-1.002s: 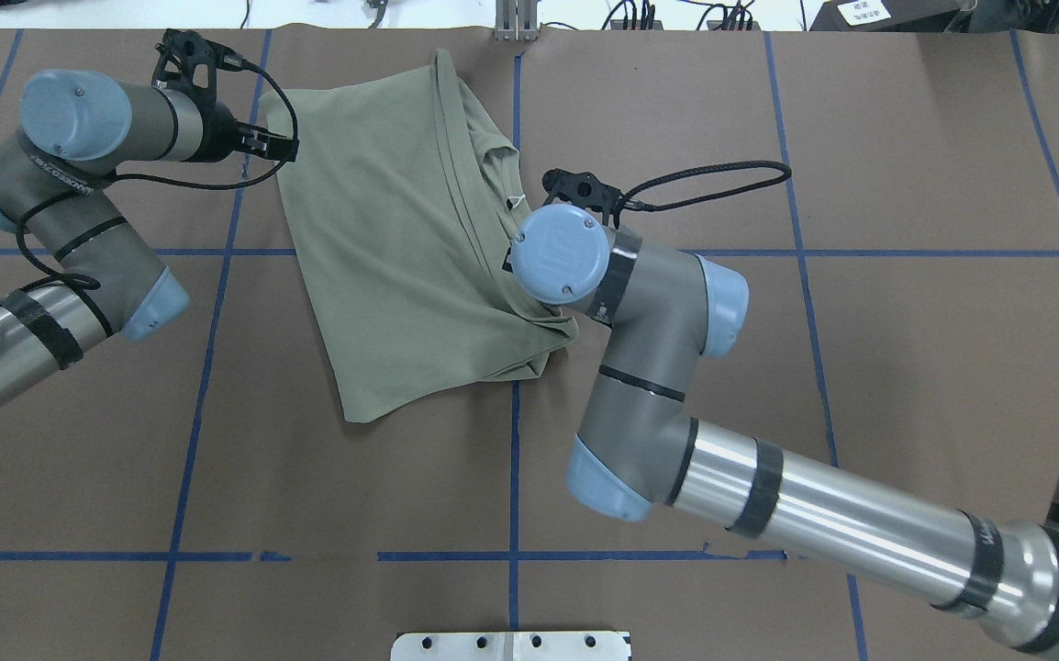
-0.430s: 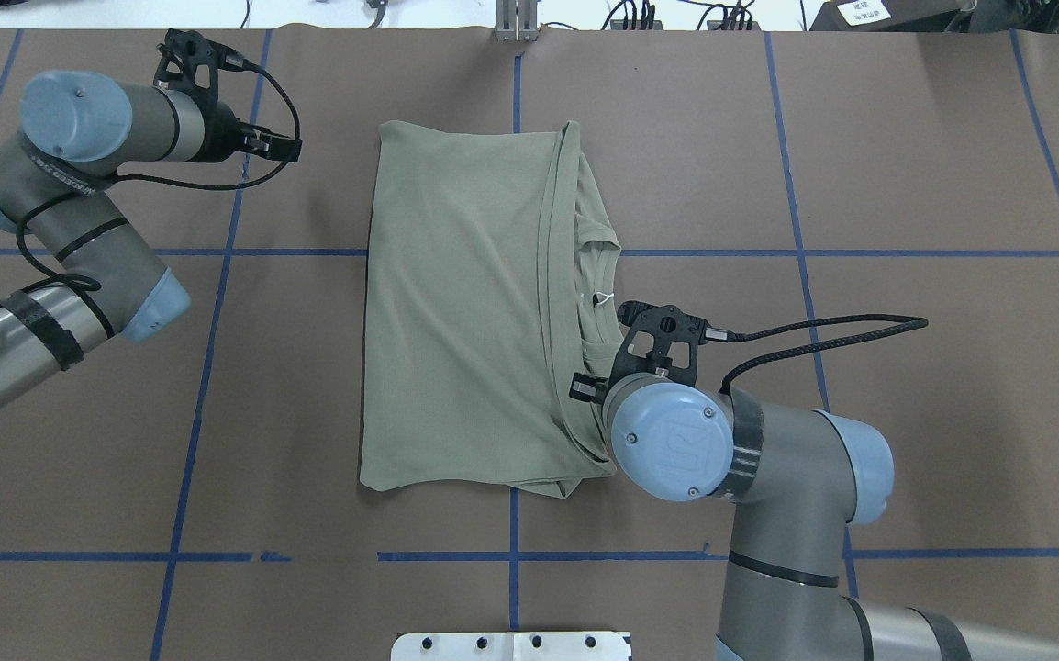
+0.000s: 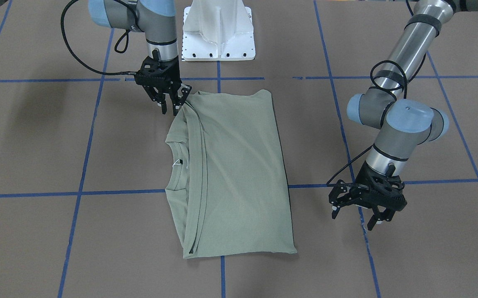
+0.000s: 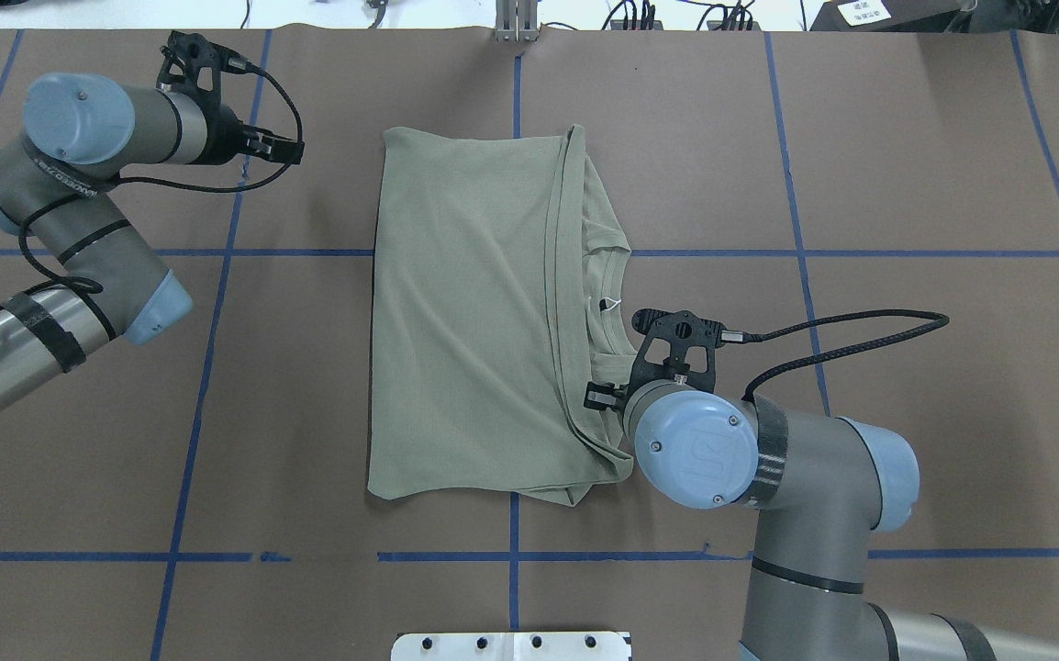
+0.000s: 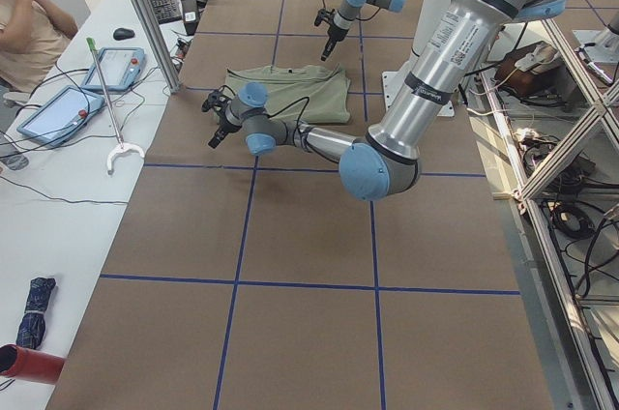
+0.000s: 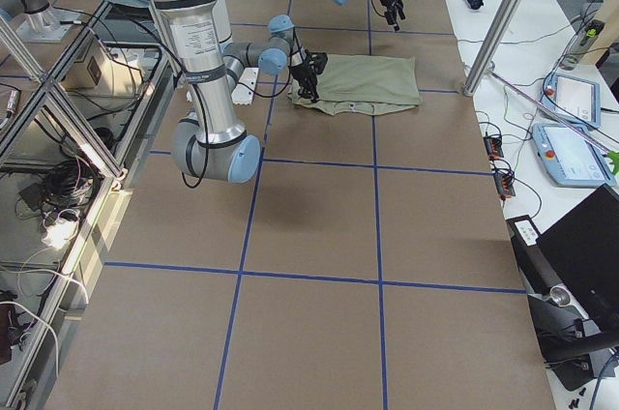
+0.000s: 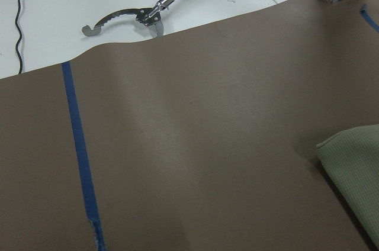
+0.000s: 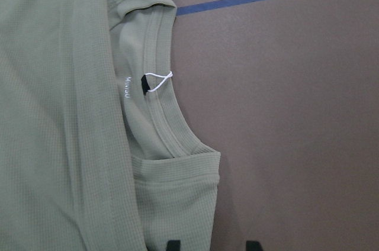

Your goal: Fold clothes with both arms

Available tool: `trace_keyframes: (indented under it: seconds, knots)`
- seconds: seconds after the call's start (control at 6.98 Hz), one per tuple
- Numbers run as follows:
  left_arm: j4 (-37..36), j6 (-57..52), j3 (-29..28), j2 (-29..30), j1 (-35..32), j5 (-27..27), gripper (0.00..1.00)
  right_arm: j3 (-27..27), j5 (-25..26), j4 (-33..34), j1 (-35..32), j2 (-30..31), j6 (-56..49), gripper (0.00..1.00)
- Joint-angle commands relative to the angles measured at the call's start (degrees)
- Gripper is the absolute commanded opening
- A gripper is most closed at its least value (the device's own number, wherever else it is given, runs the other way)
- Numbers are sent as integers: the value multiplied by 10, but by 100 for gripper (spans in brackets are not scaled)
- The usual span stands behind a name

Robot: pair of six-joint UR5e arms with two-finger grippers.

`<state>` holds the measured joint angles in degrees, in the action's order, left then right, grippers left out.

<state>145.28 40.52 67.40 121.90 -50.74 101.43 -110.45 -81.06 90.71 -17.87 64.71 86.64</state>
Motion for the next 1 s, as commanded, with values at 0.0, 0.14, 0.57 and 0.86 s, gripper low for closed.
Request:
trace_keyframes:
  seconds: [0.0, 0.14, 0.57, 0.86]
  knots:
    - [0, 0, 0, 0, 0, 0, 100, 15, -40, 2, -15, -40, -107, 100]
    - [0, 0, -1, 0, 0, 0, 100, 56, -56, 3, -9, -75, -134, 100]
    - [0, 1, -1, 0, 1, 0, 100, 88, -65, 2, 12, -92, -210, 81]
    - [0, 1, -1, -1, 2, 0, 100, 63, -80, -6, 11, -65, -258, 70]
